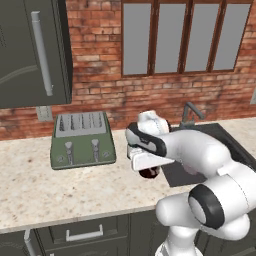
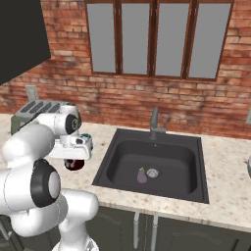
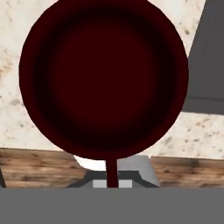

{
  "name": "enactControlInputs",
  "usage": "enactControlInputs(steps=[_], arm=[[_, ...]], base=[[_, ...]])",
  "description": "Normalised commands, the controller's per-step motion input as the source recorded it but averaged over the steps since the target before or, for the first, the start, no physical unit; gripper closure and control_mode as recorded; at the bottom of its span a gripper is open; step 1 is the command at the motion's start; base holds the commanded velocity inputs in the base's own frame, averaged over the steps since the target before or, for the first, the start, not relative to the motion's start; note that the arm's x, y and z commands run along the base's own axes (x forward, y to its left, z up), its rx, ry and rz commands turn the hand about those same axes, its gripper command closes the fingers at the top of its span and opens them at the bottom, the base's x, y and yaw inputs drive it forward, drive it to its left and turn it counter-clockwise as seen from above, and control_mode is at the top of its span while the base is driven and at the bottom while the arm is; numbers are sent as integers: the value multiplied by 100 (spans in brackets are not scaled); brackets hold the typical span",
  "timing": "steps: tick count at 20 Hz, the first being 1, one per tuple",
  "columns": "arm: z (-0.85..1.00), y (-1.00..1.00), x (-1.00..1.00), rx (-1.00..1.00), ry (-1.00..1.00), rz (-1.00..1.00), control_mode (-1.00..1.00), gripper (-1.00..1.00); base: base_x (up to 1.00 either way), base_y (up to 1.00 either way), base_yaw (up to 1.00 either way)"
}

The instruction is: Clear the mugs and bowl far away from the sink.

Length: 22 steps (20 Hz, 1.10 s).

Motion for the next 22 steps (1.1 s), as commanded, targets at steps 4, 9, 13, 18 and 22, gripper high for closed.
enactControlInputs(steps=[4, 9, 13, 18, 22], arm=[[75, -30, -43, 3, 0, -3, -100, 100], [86, -21, -57, 1, -4, -2, -100, 100], [81, -8, -56, 0, -9, 0, -100, 100], [88, -4, -58, 0, -19, 1, -100, 100], [63, -2, -44, 0, -19, 2, -100, 100]], base=[[0, 0, 0], [0, 0, 0], [0, 0, 0], [0, 0, 0], [0, 0, 0]])
